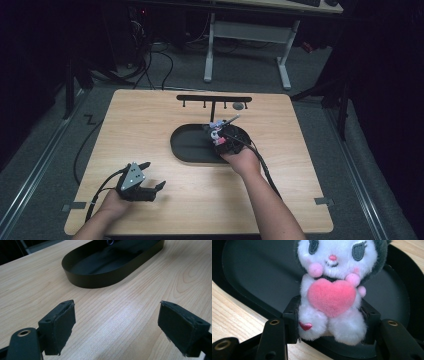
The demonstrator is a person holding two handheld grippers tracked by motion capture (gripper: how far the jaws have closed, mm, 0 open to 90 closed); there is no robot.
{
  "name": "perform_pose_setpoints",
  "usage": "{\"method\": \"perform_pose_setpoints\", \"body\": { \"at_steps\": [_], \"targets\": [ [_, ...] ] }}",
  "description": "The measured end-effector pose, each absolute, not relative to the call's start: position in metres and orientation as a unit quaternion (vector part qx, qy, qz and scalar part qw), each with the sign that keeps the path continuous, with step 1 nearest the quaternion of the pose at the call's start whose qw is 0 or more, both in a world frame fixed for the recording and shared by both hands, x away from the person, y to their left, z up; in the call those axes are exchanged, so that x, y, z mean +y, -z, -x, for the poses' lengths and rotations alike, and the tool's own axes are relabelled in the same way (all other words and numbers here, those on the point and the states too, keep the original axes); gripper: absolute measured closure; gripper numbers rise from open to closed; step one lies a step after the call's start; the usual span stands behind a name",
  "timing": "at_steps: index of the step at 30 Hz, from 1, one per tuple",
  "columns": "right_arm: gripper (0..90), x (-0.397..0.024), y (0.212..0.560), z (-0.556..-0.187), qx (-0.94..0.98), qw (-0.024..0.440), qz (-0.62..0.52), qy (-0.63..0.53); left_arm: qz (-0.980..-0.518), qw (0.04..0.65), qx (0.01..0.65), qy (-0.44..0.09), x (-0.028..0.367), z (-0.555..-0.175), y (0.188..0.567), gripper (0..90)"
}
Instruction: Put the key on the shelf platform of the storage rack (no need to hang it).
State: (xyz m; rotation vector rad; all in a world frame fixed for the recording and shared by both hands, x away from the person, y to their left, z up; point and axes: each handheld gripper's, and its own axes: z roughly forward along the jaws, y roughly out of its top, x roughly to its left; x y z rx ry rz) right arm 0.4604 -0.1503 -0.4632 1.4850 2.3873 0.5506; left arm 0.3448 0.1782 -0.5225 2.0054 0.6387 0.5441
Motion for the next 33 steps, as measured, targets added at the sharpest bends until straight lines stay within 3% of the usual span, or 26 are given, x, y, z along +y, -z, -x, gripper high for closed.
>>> {"method": "perform_pose_setpoints", "body": {
  "at_steps": [33],
  "targets": [
    [46.4, -0.161, 0.485, -0.461, 0.812, 0.127, -0.543, -0.174, -0.819, 0.462, 0.26, -0.22, 0.178, -0.345, 0.522, 15.4]
  ]
}}
